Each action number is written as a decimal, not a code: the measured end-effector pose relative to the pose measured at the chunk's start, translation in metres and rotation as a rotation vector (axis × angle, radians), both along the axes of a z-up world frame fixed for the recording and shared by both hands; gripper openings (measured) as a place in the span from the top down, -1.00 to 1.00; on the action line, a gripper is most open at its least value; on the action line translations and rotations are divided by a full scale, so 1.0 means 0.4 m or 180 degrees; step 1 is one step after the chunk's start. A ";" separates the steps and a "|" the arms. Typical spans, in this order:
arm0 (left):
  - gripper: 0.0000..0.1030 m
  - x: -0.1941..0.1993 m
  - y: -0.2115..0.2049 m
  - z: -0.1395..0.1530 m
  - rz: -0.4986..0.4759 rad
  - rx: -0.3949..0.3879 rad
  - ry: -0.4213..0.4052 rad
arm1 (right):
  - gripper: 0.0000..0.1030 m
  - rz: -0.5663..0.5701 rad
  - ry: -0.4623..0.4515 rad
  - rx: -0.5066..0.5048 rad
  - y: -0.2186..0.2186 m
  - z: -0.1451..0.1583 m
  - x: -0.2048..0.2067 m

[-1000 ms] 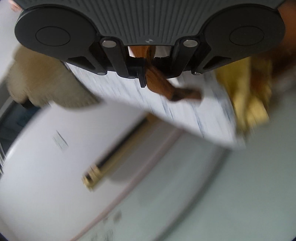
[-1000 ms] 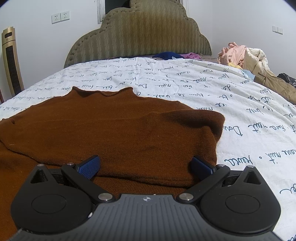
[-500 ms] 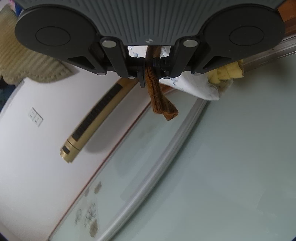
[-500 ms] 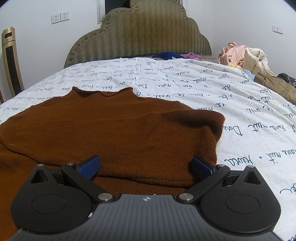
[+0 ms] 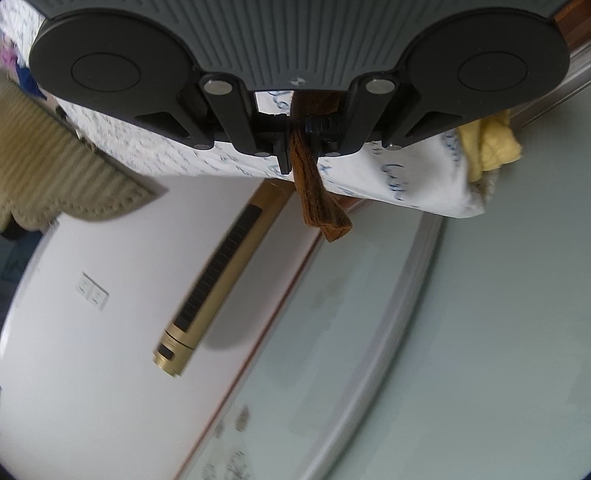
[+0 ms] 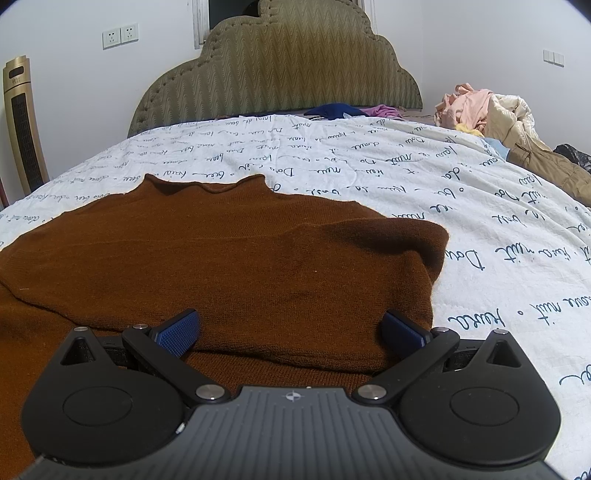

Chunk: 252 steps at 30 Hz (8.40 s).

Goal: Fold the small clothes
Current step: 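Lift the sleeve with the left tool and carry it over the sweater body, then lay the sleeve across the sweater body and open the left tool, then withdraw the open left tool from the sweater, then move both open tools to the hem of the brown sweater, then close both tools on the sweater hem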

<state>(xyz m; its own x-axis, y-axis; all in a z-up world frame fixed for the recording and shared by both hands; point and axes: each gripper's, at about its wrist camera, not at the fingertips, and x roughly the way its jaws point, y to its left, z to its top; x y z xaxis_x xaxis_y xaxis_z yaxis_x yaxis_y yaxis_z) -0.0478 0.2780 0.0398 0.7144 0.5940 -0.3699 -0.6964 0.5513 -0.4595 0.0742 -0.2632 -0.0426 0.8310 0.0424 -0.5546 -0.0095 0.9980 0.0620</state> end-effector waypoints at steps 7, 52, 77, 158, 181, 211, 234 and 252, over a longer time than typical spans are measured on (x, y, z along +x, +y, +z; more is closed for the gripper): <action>0.88 0.066 -0.043 0.028 -0.0345 0.0224 0.0145 | -1.00 -0.0006 -0.0002 0.0006 0.000 0.000 0.000; 0.87 0.454 -0.669 0.271 -0.2542 0.1370 0.0380 | -1.00 -0.0003 -0.0025 0.0082 -0.004 0.000 0.000; 0.87 0.458 -1.003 0.155 -0.3817 0.1430 0.0695 | -1.00 -0.0013 0.0036 -0.0261 -0.010 0.044 -0.091; -0.92 0.483 -0.653 -0.165 -0.2856 0.1401 0.1683 | -0.63 0.0280 -0.0038 -0.0437 -0.044 0.061 0.039; -1.00 0.182 -0.513 -0.165 -0.2939 0.1077 0.1188 | -1.00 -0.0221 0.0081 0.0343 -0.133 -0.010 0.009; -1.00 0.052 -0.489 -0.076 -0.3358 0.1148 0.0714 | -1.00 0.0438 -0.0169 -0.0264 0.012 0.113 -0.295; -0.95 0.029 -0.349 -0.153 -0.4282 0.0141 0.1039 | -0.95 0.0492 0.0409 0.1304 -0.205 0.009 -0.442; 0.74 0.088 -0.392 -0.018 -0.4764 -0.0834 0.0911 | 0.69 0.0994 0.0169 0.1832 -0.188 0.110 -0.449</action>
<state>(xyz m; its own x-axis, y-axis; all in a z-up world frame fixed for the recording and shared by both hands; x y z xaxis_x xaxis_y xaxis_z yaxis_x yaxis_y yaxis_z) -0.0127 0.1210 0.0325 0.4667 -0.6767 -0.5695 0.3213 0.7296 -0.6037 -0.1054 -0.3382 0.0013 0.7036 0.5795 -0.4113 -0.2756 0.7561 0.5936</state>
